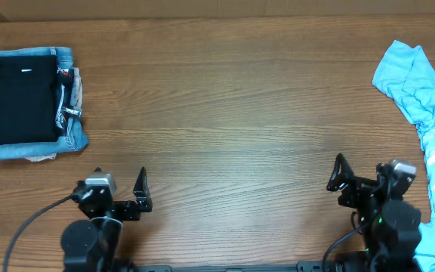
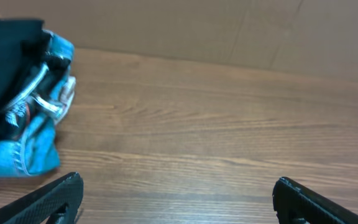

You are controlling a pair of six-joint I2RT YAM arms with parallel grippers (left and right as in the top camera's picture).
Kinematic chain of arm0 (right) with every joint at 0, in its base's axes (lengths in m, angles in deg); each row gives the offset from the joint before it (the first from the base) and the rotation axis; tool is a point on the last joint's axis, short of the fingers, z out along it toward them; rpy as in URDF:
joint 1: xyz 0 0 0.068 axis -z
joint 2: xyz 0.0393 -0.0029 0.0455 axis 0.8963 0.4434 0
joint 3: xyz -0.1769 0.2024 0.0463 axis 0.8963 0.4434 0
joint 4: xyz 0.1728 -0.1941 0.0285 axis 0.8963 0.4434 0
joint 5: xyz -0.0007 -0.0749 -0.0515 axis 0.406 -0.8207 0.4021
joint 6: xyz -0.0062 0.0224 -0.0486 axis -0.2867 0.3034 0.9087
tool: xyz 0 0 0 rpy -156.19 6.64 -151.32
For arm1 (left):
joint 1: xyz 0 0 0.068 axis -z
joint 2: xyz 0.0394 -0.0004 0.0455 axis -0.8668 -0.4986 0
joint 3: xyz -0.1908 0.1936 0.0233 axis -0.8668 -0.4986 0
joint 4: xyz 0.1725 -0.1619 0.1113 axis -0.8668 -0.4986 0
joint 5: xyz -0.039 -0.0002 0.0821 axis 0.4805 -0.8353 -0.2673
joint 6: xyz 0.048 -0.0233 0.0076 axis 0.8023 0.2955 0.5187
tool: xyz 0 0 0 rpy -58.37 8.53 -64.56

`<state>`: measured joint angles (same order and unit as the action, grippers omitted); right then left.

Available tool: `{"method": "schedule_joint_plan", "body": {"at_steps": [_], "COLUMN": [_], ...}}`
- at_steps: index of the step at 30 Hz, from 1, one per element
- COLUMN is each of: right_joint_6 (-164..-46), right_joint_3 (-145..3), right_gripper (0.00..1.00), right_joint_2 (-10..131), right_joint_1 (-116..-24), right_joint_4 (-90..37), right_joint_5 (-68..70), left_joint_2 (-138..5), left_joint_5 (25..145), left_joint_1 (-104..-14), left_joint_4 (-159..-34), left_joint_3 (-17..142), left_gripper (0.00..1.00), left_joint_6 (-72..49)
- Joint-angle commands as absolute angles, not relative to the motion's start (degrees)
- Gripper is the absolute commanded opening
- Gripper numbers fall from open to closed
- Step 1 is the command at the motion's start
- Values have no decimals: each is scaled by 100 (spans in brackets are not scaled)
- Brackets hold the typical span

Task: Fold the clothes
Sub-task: 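Reach the right gripper to the light-blue T-shirt at the right edge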

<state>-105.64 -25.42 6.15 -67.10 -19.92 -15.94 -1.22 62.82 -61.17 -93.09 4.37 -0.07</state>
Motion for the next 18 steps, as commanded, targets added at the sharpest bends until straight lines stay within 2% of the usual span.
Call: {"method": "schedule_joint_plan", "body": {"at_steps": [1, 8, 11, 14, 18], "right_joint_6": [-10951, -10898, -11110, -12210, -13145], "right_joint_3": [-3301, -4450, -4551, -4551, -4551], "right_gripper": [100, 100, 100, 100, 100], "right_joint_2": [1349, 2851, 3189, 3629, 4429], "right_joint_1": [-6690, -6692, -6603, -6104, -4843], "right_joint_4": [-1647, -1151, -1164, -729, -86], "right_joint_5": [-1827, -1537, -1932, -2649, -2684], "left_joint_2": [-666, -2205, -2633, -2871, -2930], "left_joint_5": [6341, 6346, 6346, 6346, 6326], "left_joint_1": [-6080, -6080, -6080, -6080, -6080], "left_joint_4": [-9628, -10494, -10653, -10669, -10682], "left_joint_3": [1244, 2594, 2892, 3014, 3021], "left_gripper": [100, 100, 100, 100, 100], "left_joint_6": [-74, -55, -59, -103, -98]}}
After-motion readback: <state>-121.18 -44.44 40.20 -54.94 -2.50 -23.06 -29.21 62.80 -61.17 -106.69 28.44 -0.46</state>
